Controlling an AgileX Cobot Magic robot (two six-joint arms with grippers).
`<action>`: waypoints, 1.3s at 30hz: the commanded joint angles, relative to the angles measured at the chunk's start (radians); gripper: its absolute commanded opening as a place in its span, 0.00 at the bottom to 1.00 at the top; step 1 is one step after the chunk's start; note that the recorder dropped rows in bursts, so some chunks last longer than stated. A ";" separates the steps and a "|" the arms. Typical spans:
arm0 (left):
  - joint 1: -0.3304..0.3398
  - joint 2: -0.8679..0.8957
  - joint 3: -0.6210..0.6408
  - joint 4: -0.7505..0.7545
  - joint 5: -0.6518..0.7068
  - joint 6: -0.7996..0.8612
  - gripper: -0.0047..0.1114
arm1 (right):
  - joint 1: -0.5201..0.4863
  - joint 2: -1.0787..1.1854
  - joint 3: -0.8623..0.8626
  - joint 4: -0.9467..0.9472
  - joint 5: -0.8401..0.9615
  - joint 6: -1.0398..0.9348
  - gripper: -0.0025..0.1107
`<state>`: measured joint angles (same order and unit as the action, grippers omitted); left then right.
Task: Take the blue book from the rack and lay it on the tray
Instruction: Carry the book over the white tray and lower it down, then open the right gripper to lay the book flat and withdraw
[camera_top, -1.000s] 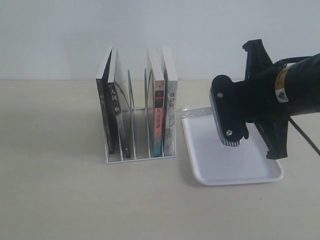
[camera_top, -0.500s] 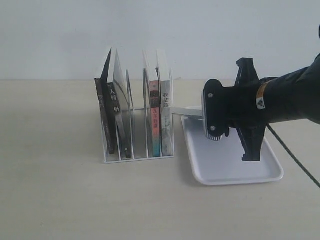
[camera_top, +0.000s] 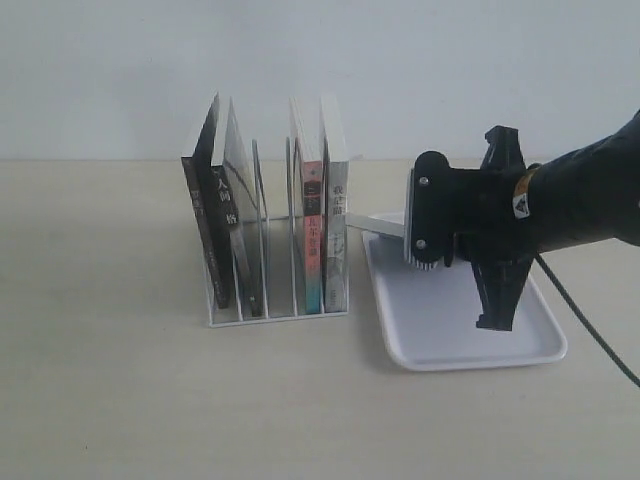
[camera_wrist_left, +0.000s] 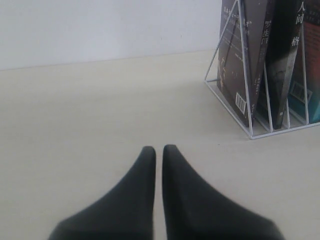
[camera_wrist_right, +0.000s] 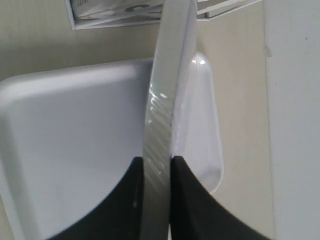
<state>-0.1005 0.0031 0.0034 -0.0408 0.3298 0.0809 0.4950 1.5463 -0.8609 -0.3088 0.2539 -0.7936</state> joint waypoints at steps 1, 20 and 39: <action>0.000 -0.003 -0.003 0.001 -0.015 -0.007 0.08 | -0.009 0.000 0.001 0.024 0.091 0.053 0.02; 0.000 -0.003 -0.003 0.001 -0.015 -0.007 0.08 | -0.106 0.000 0.001 0.174 0.134 0.097 0.02; 0.000 -0.003 -0.003 0.001 -0.015 -0.007 0.08 | -0.106 -0.016 0.001 0.162 0.284 0.251 0.45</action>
<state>-0.1005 0.0031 0.0034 -0.0408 0.3298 0.0809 0.3966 1.5506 -0.8568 -0.1476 0.5003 -0.5585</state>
